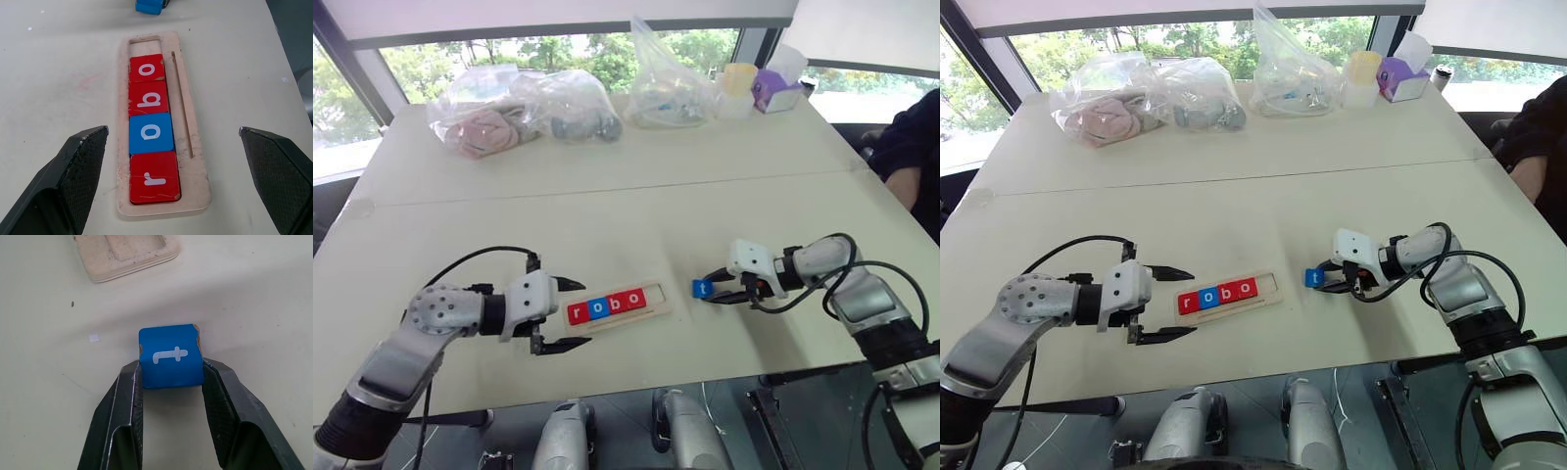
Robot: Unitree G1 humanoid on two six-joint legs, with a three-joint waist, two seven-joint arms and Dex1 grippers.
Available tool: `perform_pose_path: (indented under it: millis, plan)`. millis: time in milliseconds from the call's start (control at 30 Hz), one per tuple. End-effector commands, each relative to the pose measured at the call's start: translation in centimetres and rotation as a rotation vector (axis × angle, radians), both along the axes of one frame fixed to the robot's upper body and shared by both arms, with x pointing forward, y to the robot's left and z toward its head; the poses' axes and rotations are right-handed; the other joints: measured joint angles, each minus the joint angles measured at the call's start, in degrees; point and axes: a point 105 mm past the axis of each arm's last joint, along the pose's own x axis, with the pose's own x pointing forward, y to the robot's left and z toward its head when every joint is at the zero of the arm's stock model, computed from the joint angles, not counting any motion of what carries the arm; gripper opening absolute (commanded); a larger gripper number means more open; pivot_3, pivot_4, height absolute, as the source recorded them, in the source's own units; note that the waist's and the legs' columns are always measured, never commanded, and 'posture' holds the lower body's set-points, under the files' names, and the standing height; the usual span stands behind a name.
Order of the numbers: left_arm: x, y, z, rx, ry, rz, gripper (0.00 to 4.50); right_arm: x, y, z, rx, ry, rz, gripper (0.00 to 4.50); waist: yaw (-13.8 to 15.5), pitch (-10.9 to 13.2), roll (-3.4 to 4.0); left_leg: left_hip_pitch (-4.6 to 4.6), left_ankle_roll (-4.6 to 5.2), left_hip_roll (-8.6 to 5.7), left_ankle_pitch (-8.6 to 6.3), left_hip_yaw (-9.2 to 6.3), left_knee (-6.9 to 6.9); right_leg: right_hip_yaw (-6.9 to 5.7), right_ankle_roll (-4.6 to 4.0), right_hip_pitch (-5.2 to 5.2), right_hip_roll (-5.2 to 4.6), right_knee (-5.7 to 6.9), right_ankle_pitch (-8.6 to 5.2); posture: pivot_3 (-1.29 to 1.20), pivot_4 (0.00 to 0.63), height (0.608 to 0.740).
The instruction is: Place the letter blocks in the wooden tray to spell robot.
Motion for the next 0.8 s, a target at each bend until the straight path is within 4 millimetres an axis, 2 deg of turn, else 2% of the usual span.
perform_pose_path:
  millis: [33, 200, 333, 500, 800]
  plan:
    - [-0.1, 0.1, 1.1, 0.000, -0.045, -0.004, 4.50, -0.2, 1.5, 2.8, 0.038, -0.053, 0.061, 1.11, 0.0, 0.0, 0.00, 0.00, 0.00, 0.00, 0.00, 0.00, 0.00, 0.00, -0.08, 0.00, 0.00, 0.00, 0.05, 0.00, 0.150, 0.740]
    - [-0.2, 0.1, 1.0, -0.003, -0.043, -0.001, 4.50, -1.4, 4.8, 4.5, 0.073, -0.052, 0.168, 1.11, -0.1, 0.0, 0.00, 0.00, 0.00, 0.02, 0.00, -0.01, 0.00, 0.00, -0.12, -0.03, 0.00, 0.04, 0.08, 0.00, 0.150, 0.740]
    - [-0.1, 0.0, 1.1, -0.006, -0.046, 0.000, 4.50, -1.4, 6.6, 3.7, 0.056, -0.039, 0.219, 1.11, 0.0, 0.0, 0.00, 0.04, 0.00, 0.02, 0.00, -0.01, 0.00, -0.01, -0.13, 0.00, 0.01, 0.05, 0.08, 0.00, 0.150, 0.740]
    - [-0.1, 0.0, 1.1, -0.008, -0.051, 0.007, 4.50, -0.8, 7.3, 2.5, 0.019, -0.035, 0.243, 1.11, 0.1, 0.0, 0.00, 0.01, 0.00, -0.01, 0.00, 0.01, 0.01, 0.00, -0.13, 0.02, -0.03, 0.01, 0.08, 0.00, 0.150, 0.740]
    - [-0.2, -0.1, 1.1, -0.014, -0.053, 0.020, 4.50, -0.2, 7.5, 1.8, -0.018, -0.036, 0.277, 1.11, 0.0, 0.0, 0.00, 0.03, -0.01, 0.00, 0.01, 0.00, 0.02, -0.01, -0.13, 0.02, 0.01, 0.07, 0.08, 0.00, 0.150, 0.740]
